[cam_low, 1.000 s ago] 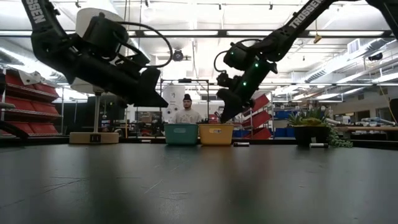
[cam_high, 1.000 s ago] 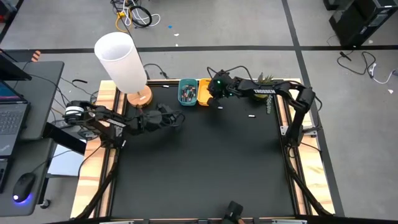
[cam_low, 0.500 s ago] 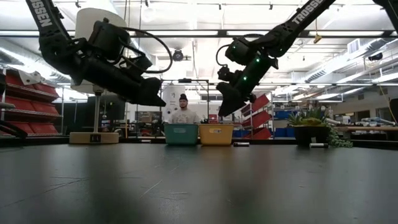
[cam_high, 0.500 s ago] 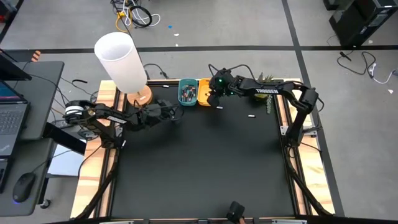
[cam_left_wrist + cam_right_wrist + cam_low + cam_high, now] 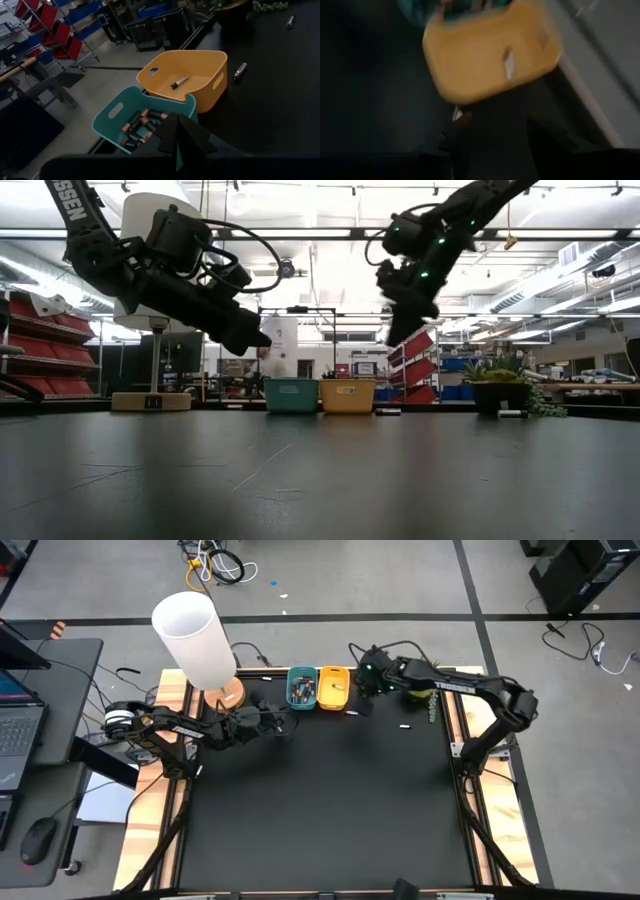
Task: Sort batteries
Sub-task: Put the silver black battery into the yellow bin
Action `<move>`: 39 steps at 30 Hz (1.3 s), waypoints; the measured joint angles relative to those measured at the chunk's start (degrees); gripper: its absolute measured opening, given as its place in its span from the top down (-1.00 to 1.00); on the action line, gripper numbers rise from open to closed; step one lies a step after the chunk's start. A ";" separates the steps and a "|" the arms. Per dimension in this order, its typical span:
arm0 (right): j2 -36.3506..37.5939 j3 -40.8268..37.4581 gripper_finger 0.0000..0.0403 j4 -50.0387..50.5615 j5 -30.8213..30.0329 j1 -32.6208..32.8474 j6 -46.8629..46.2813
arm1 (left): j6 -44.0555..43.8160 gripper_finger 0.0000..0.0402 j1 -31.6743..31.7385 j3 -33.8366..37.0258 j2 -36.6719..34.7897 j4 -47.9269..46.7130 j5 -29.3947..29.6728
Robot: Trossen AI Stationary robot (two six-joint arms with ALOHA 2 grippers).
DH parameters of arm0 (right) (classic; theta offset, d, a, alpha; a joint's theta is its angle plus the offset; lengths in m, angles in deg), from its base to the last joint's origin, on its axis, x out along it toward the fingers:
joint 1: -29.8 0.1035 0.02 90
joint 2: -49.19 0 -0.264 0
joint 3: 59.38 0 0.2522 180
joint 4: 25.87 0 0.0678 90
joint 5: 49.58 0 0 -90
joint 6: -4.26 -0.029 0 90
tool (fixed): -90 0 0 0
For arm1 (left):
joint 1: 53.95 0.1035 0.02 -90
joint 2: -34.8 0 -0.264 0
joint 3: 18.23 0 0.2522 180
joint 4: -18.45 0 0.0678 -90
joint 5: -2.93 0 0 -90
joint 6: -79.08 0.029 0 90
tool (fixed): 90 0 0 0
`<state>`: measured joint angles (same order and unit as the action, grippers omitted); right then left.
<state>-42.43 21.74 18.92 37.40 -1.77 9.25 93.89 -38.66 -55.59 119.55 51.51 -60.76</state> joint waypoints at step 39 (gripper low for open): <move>4.04 -25.35 0.32 14.90 -7.24 -0.56 11.67 | -4.59 0.87 0.03 -11.02 0.04 -9.88 -8.50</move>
<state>-38.39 -3.60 33.82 30.16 -2.34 20.93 89.30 -38.64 -66.60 119.59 41.64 -69.27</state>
